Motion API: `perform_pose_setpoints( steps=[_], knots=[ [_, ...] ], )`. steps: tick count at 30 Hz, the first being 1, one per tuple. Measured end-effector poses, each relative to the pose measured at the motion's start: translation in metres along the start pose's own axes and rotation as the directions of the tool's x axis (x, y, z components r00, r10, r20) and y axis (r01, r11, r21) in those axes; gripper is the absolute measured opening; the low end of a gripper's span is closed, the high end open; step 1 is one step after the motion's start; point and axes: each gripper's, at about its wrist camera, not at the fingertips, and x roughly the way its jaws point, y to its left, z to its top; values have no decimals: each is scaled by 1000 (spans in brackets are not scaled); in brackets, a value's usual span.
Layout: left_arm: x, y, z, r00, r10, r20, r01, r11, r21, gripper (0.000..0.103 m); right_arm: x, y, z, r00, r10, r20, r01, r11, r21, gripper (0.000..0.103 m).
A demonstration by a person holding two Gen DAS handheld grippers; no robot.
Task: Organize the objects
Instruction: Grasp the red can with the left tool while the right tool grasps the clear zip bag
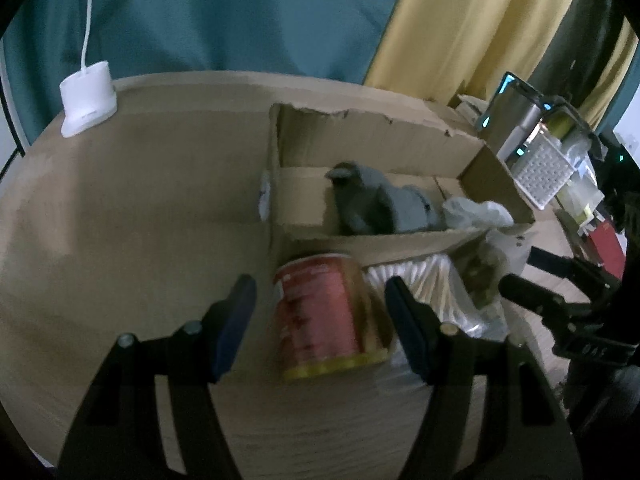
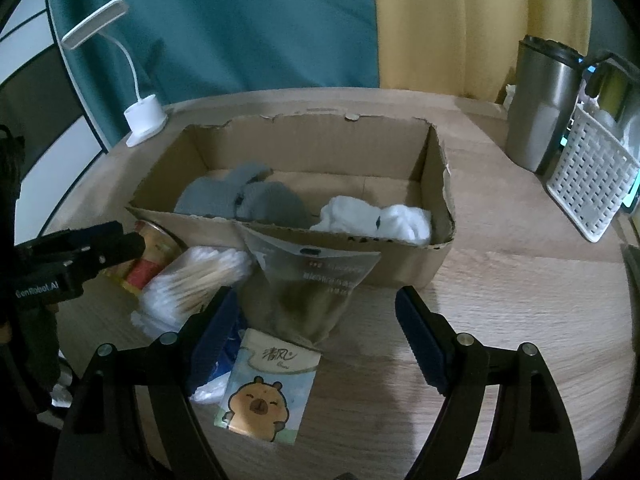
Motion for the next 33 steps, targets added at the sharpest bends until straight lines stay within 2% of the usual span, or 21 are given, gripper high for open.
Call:
perform_pose_setpoints(
  steps=[18,21,22,23,25,28,30,33],
  knots=[
    [21,2,-8,998,5,-70,-5,1000,-3,69,12,-4,0,999,16,-31,-16,1000,24,82],
    [23,1,-9,997,4,-77,-4,1000,0,70,13,-3,0,999,21,-36,-20,1000,21,76],
    [24,2,-10,997,7,-79,-7,1000,-7,80,14,-3,0,999,22,-36,-21,1000,22,75],
    [24,2,-10,997,7,-78,-8,1000,-12,82,14,-3,0,999,24,-35,-23,999,23,74],
    [24,4,-9,997,2,-80,-4,1000,-23,83,14,-3,0,999,30,-36,-30,999,22,67],
    [25,4,-9,997,11,-83,-12,1000,-15,83,15,-3,-1,999,32,-37,-31,999,19,64],
    [24,4,-9,997,16,-82,-16,1000,-9,83,14,-2,-1,999,35,-36,-34,999,20,56],
    [22,2,-9,997,25,-69,-24,1000,6,82,12,-2,-1,999,39,-27,-38,999,21,53]
  ],
)
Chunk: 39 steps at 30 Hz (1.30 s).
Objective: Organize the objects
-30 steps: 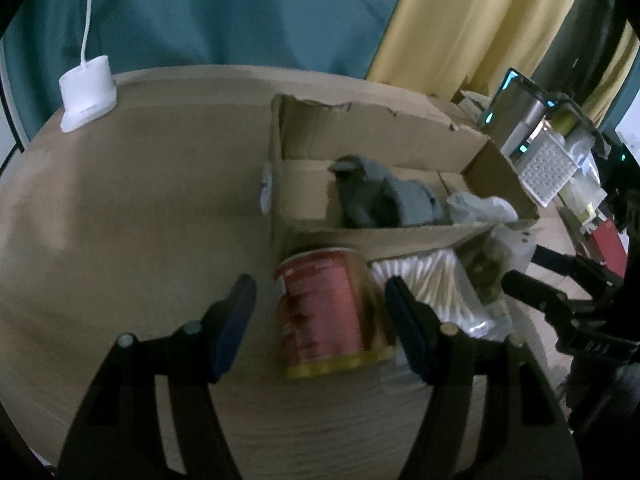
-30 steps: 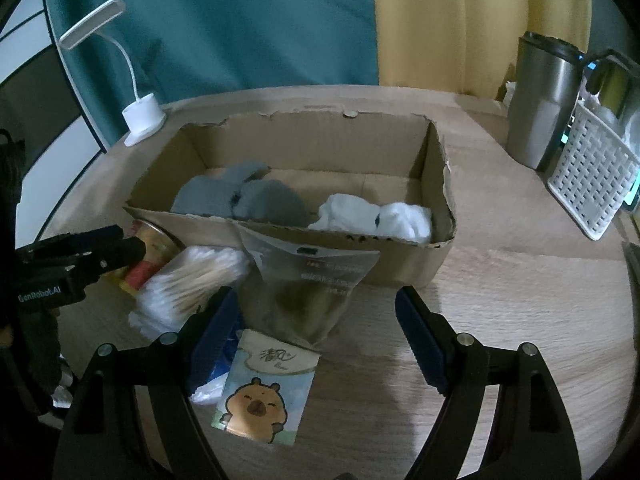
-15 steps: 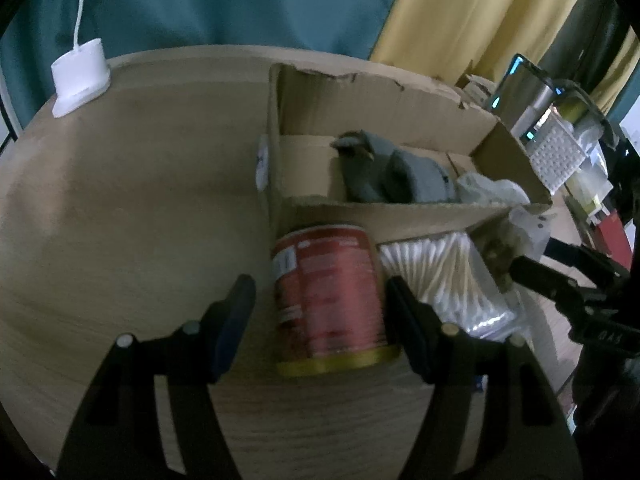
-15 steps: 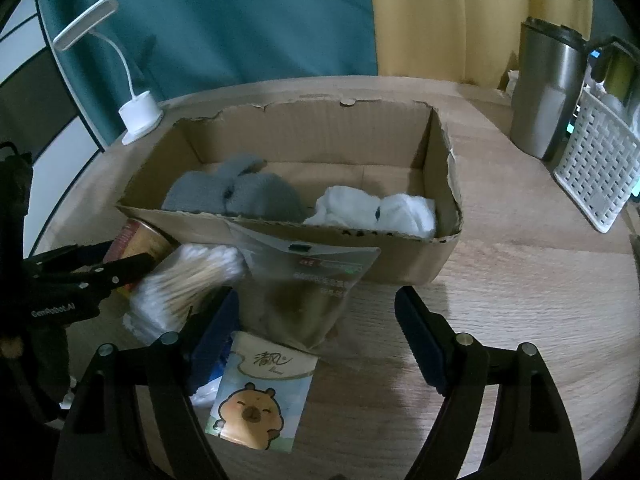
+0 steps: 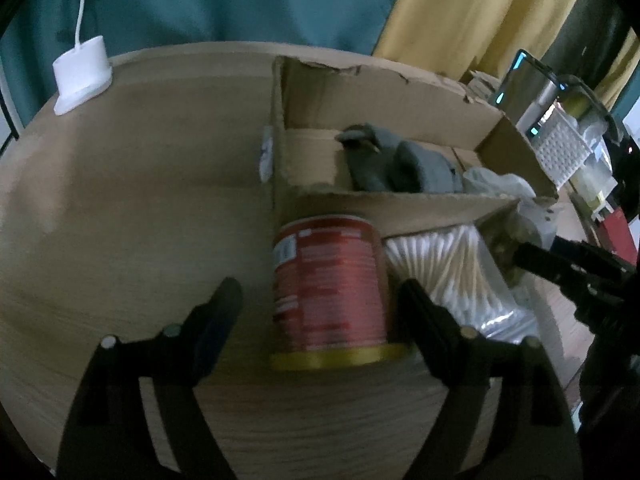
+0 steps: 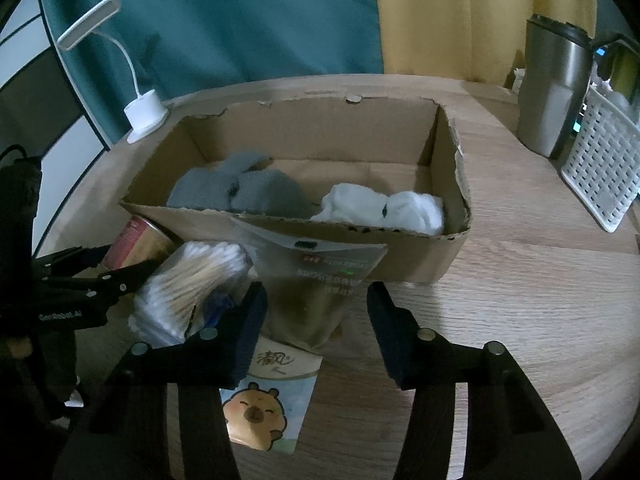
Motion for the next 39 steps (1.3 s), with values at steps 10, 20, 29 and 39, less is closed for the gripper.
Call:
perform_pose_setpoints(
  steps=[10,20,29,39],
  knots=[
    [-9,-5,0,999,4,45,-6,999,36,57,-8,3,-1,1000,0,28,0,1000,0,45],
    [-15,-7,-2,998,-20,56,18,999,38,56,-12,4,-1,999,2,43,-2,1000,-3,43],
    [-32,-9,1,995,-25,97,21,999,35,56,-21,7,2,997,17,70,-15,1000,-21,41],
    [-47,-12,3,991,-26,128,20,999,42,56,-38,8,3,994,17,106,-14,1000,-26,40]
  ],
)
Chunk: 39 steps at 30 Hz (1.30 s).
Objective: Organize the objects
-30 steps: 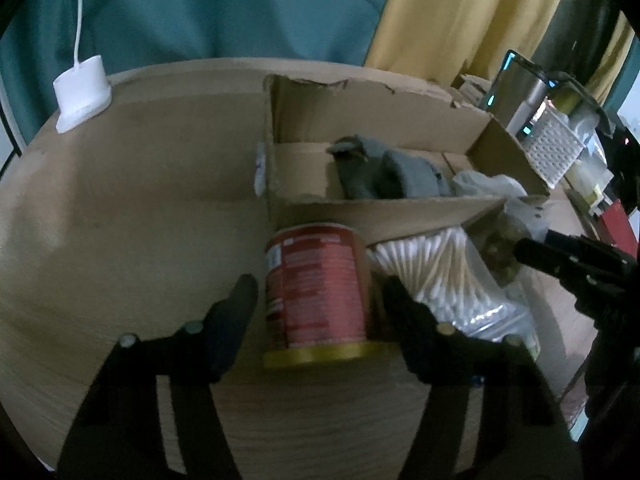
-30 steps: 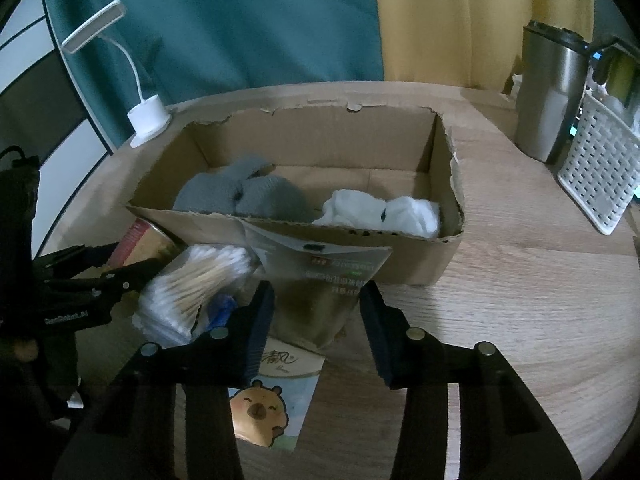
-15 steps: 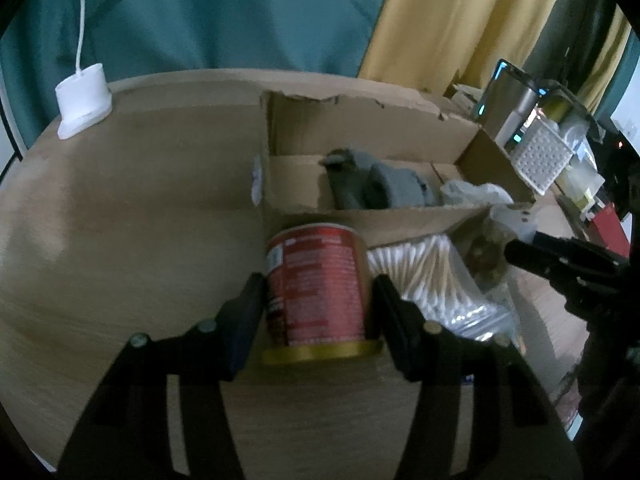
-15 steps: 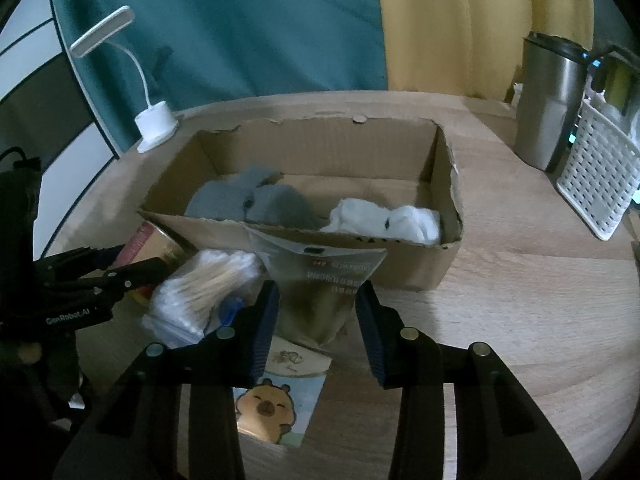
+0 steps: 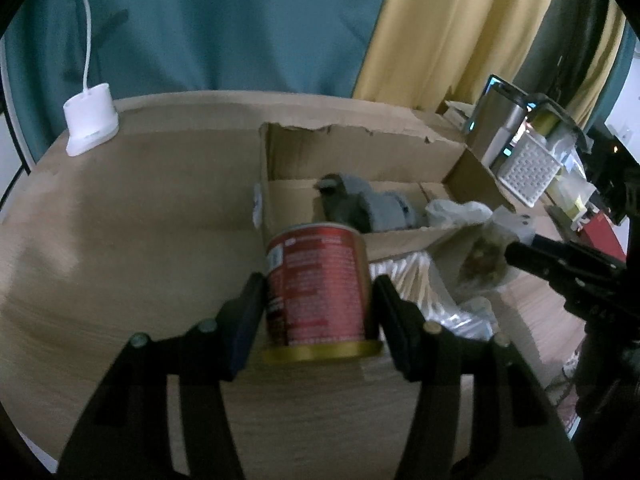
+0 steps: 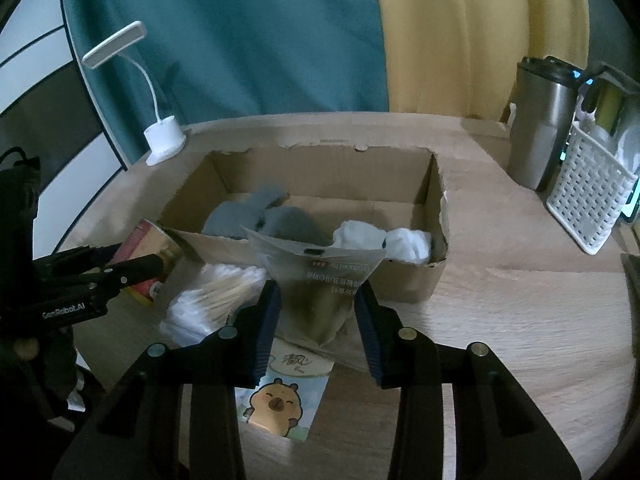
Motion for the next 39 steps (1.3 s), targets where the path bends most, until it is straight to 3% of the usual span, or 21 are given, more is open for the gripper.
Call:
perform_pose_setpoints(
  steps=[24,39],
  knots=[
    [-25,-10,27,997,-7,81,6,1000,20,56,-32,-8,21,996,-7,91,7,1000,0,40],
    [-15,-12,48,995,-5,97,3,1000,20,56,-34,-23,35,993,-18,113,17,1000,15,40]
  ],
)
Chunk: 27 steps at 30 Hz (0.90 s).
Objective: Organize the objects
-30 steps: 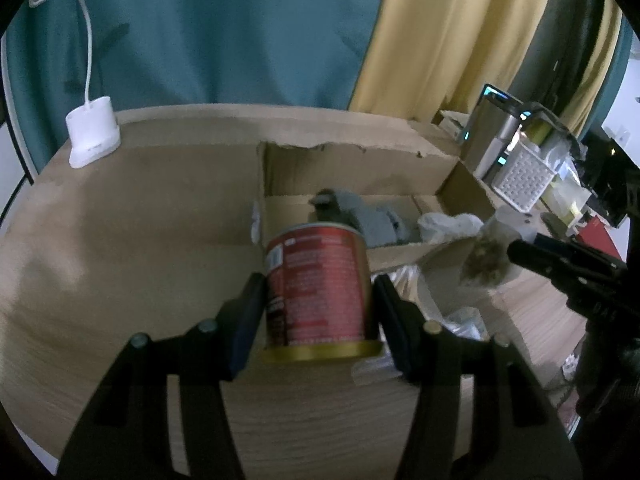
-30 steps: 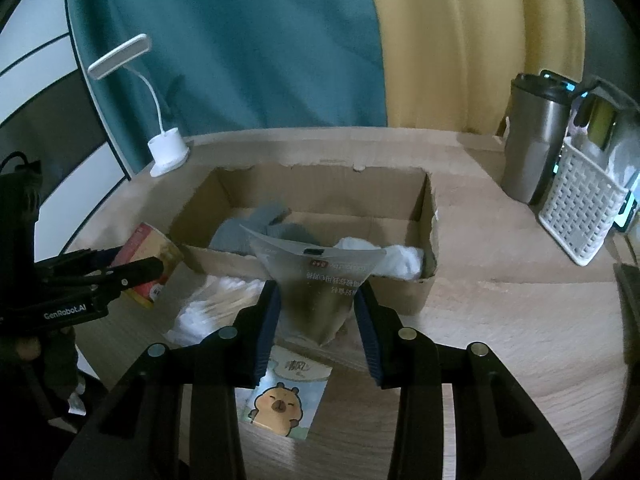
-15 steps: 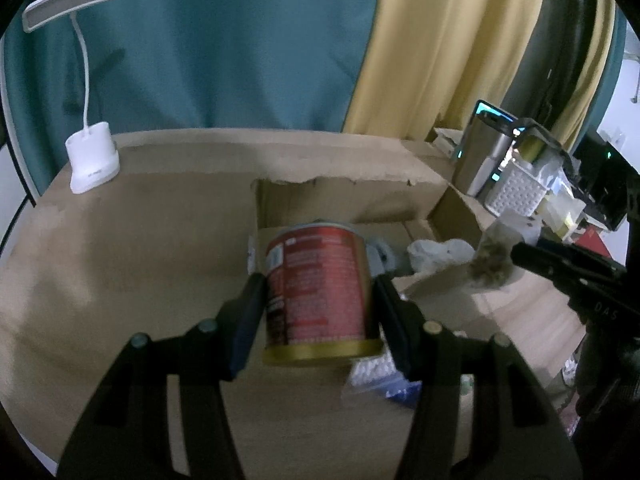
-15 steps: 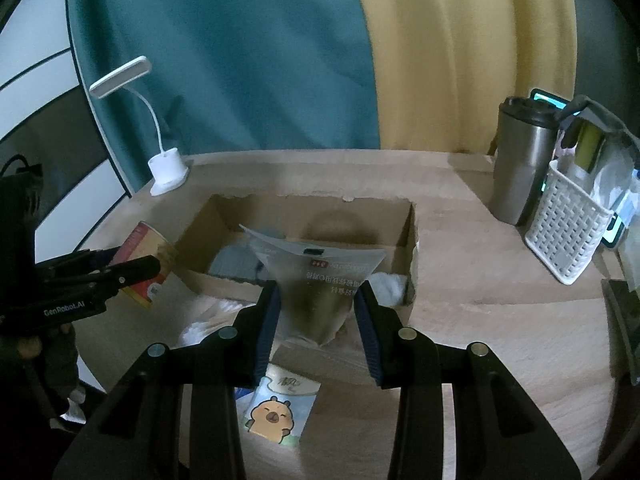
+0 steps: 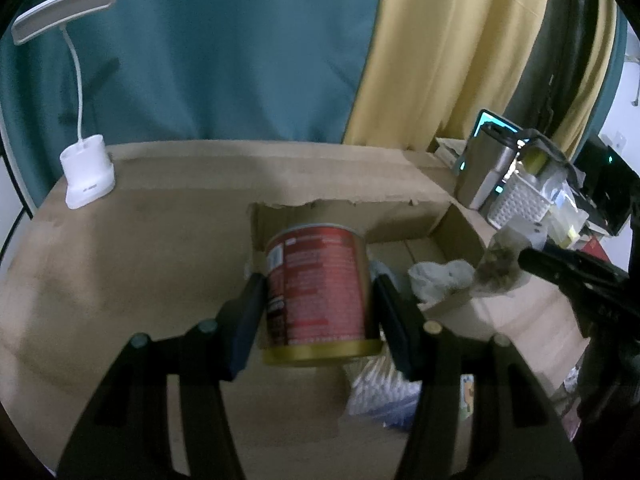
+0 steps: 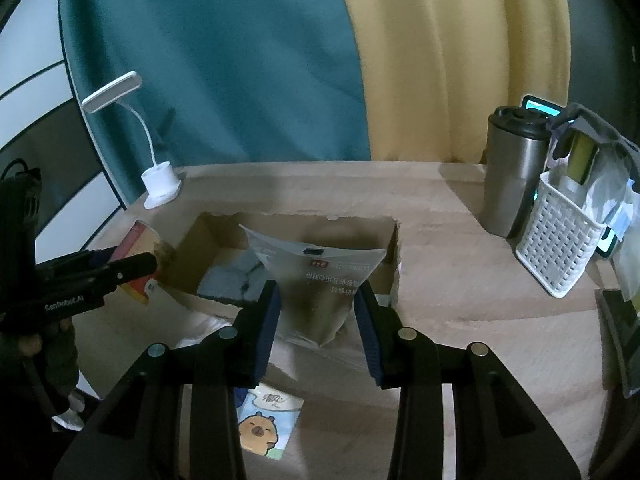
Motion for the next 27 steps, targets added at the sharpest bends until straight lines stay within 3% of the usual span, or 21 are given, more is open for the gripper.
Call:
perform_pose_setpoints(
  steps=[27],
  knots=[
    [39,10,22,1000,13,-12,-14,1000,-26,56,33,-17,21,1000,-15,-22,16,1000,15,40]
  ],
)
